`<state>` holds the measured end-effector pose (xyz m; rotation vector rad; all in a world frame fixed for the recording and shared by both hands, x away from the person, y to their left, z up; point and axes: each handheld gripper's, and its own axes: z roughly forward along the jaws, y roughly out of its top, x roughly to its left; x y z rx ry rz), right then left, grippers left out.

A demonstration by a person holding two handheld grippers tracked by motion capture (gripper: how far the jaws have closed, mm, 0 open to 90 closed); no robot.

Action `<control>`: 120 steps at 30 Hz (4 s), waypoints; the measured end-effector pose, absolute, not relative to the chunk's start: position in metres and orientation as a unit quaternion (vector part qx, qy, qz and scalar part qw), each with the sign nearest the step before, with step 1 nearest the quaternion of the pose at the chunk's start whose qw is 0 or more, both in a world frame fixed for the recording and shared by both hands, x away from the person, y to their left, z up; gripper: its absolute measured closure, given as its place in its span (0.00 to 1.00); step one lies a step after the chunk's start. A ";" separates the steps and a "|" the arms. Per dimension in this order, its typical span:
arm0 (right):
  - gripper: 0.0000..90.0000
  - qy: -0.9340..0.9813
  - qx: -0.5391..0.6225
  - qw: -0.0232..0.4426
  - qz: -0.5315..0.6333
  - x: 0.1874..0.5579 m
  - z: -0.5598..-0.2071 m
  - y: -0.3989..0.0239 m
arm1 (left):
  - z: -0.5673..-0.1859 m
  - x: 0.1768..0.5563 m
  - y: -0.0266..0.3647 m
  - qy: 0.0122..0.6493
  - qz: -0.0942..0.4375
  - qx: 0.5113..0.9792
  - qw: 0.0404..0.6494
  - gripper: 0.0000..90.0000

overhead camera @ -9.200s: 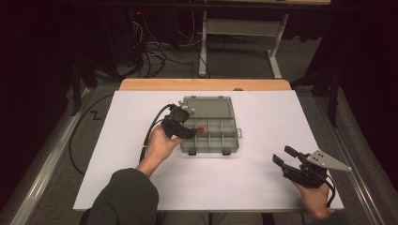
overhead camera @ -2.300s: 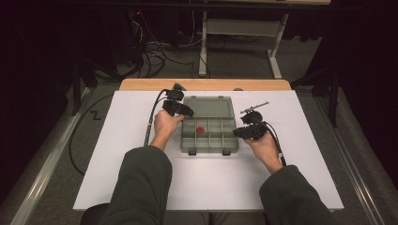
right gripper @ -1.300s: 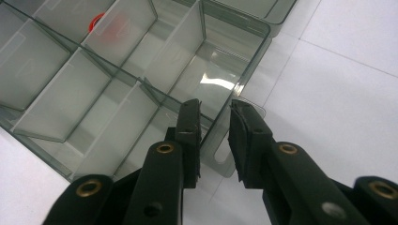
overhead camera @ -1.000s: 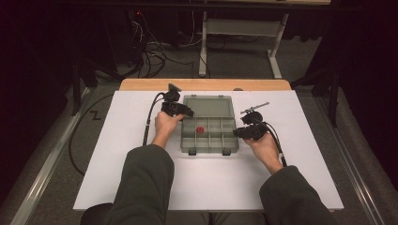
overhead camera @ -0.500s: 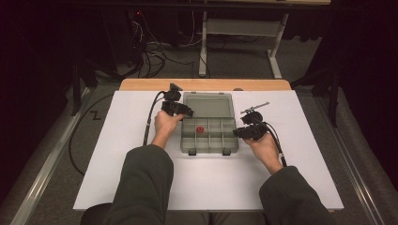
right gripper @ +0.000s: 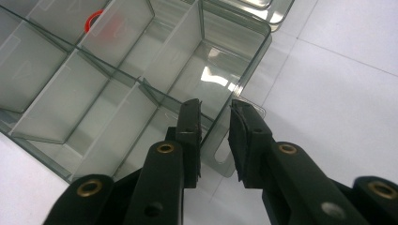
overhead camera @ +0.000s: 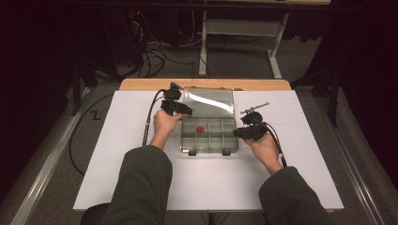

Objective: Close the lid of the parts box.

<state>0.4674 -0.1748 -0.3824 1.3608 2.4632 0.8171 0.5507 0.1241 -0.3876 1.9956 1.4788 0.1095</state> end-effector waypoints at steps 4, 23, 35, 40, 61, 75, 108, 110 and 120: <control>0.85 0.836 0.462 0.106 0.277 0.467 -0.382 -0.175 | -0.385 0.549 0.124 0.555 0.050 0.766 0.320 0.59; 0.85 0.837 0.462 0.106 0.275 0.467 -0.382 -0.174 | -0.374 0.541 0.122 0.539 0.070 0.775 0.321 0.59; 0.85 0.837 0.461 0.108 0.274 0.467 -0.382 -0.174 | -0.367 0.534 0.123 0.523 0.077 0.786 0.321 0.59; 0.85 0.837 0.462 0.109 0.274 0.467 -0.382 -0.173 | -0.365 0.532 0.123 0.519 0.078 0.789 0.321 0.59; 0.85 0.838 0.460 0.113 0.272 0.467 -0.382 -0.173 | -0.362 0.521 0.130 0.507 0.079 0.794 0.327 0.68; 0.85 0.838 0.460 0.115 0.271 0.466 -0.382 -0.172 | -0.362 0.514 0.132 0.502 0.074 0.795 0.332 0.69; 0.84 0.840 0.454 0.124 0.270 0.464 -0.383 -0.171 | -0.350 0.491 0.138 0.480 0.078 0.798 0.355 0.68; 0.84 0.840 0.453 0.125 0.270 0.464 -0.383 -0.171 | -0.349 0.489 0.138 0.479 0.079 0.798 0.357 0.68; 0.84 0.841 0.450 0.127 0.274 0.463 -0.384 -0.172 | -0.346 0.481 0.141 0.473 0.079 0.798 0.364 0.68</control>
